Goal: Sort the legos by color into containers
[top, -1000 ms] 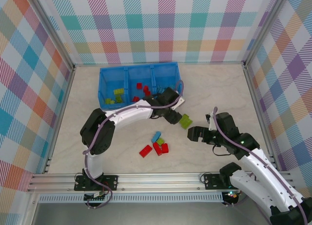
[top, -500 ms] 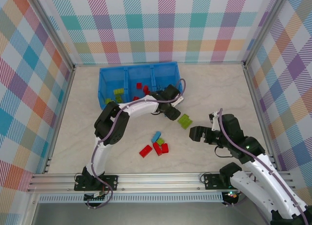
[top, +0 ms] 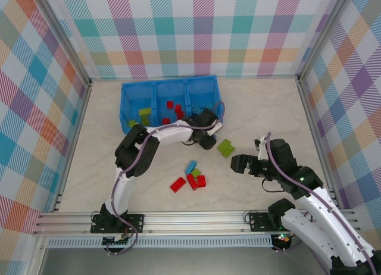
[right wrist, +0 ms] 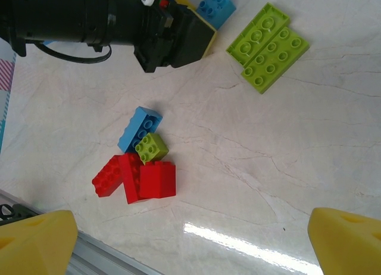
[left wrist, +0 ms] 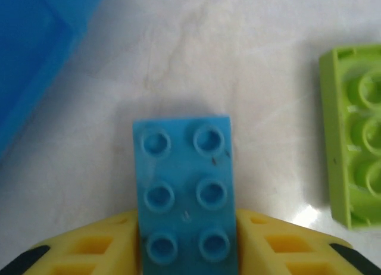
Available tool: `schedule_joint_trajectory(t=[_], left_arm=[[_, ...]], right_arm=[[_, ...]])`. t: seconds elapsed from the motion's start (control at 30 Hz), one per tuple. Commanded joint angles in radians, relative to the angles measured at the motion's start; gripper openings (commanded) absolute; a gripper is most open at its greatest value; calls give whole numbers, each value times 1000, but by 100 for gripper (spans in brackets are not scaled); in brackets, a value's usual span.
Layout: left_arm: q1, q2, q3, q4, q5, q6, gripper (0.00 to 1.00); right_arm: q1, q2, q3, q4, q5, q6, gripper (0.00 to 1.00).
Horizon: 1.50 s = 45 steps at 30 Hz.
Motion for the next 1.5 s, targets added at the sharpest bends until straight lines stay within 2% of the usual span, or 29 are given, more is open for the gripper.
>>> schedule_joint_trajectory(t=[0.0, 0.07, 0.23, 0.33, 0.47, 0.67, 0.73, 0.8, 0.87, 0.93, 1.1, 1.23, 1.33, 1.47], left_arm=[[-4, -97, -61, -28, 70, -41, 29], [-3, -161, -87, -13, 75, -61, 23], [-2, -251, -27, -12, 65, -89, 24], [3, -244, 71, -15, -23, -111, 25], [32, -148, 246, -25, -157, -141, 25], [85, 64, 559, -130, -255, -193, 27], [97, 121, 656, -175, -254, -210, 32], [103, 160, 721, -206, -256, -226, 41], [105, 163, 739, -211, -247, -229, 56], [104, 147, 735, -215, -228, -232, 60], [94, 5, 652, -221, -169, -246, 63], [52, -260, 384, -122, -96, -240, 67], [-10, -510, 149, -51, -46, -148, 70], [-107, -812, -146, -17, -18, 100, 77]], right_arm=[[-3, 2, 27, -7, -30, -8, 100], [-3, 6, 25, 7, -48, -5, 100], [-3, 13, 20, 45, -78, 7, 100], [-4, 11, 19, 55, -78, 13, 100], [-3, 2, 16, 55, -78, 24, 100], [-3, -16, 13, 44, -55, 32, 100], [-3, -7, 17, 38, -41, 45, 100], [-3, 15, 25, 33, -43, 46, 100], [-3, 40, 38, 27, -49, 44, 100], [-3, 55, 43, 32, -48, 43, 100], [-3, 84, 44, 55, -3, 61, 100], [-4, 161, 40, 74, 69, 131, 100], [-1, 255, 49, 103, 89, 142, 100], [1, 409, 75, 148, 153, 125, 92]])
